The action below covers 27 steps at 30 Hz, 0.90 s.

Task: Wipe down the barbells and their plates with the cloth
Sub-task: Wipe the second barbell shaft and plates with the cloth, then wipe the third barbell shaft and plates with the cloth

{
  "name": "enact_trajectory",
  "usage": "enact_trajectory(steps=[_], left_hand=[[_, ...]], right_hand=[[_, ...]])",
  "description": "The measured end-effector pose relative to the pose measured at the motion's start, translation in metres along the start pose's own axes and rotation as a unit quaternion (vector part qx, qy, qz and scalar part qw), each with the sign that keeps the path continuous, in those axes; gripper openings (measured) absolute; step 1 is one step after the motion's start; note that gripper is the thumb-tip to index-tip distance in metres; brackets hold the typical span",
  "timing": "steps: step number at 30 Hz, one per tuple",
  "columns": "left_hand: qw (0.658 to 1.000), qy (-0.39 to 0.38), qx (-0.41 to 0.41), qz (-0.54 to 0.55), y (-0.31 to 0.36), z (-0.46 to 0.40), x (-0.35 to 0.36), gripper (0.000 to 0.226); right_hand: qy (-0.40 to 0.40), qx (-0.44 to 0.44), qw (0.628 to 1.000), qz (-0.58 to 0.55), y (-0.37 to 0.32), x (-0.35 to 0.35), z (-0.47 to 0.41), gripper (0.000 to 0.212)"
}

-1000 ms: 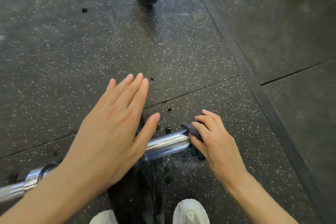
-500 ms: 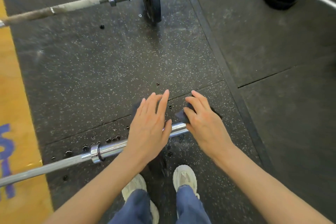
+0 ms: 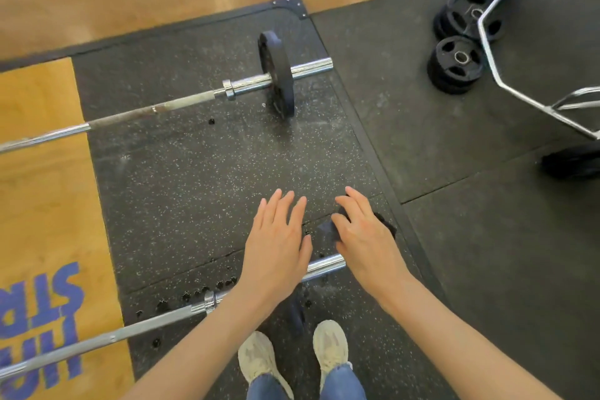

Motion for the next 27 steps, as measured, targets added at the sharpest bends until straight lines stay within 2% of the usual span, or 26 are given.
enact_trajectory(steps=[7,13,20,27], left_hand=[[0.999,-0.012,0.000,0.032,0.003,-0.010,-0.030,0.064],[0.999,-0.015,-0.009,0.041,0.006,-0.028,-0.034,0.064],[0.997,-0.029,-0.056,0.035,0.030,-0.068,-0.034,0.062],[0.996,-0.023,-0.085,0.030,0.091,-0.127,-0.037,0.061]], right_hand=[[0.024,0.010,0.999,0.019,-0.002,-0.040,-0.016,0.044],[0.011,0.013,0.999,0.040,0.016,-0.037,-0.032,0.050],[-0.011,-0.013,0.999,0.035,0.063,-0.027,-0.061,0.054],[-0.001,-0.083,0.997,0.010,0.136,-0.051,-0.089,0.056]])
Point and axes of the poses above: each hand's wrist, its own z-axis away from the middle knuckle, its own x-axis out of the palm, y = z × x, the point moved 3 cm from there along -z, towards the middle knuckle, and after that the axes turned 5 degrees about -y, right-handed, at the moved point
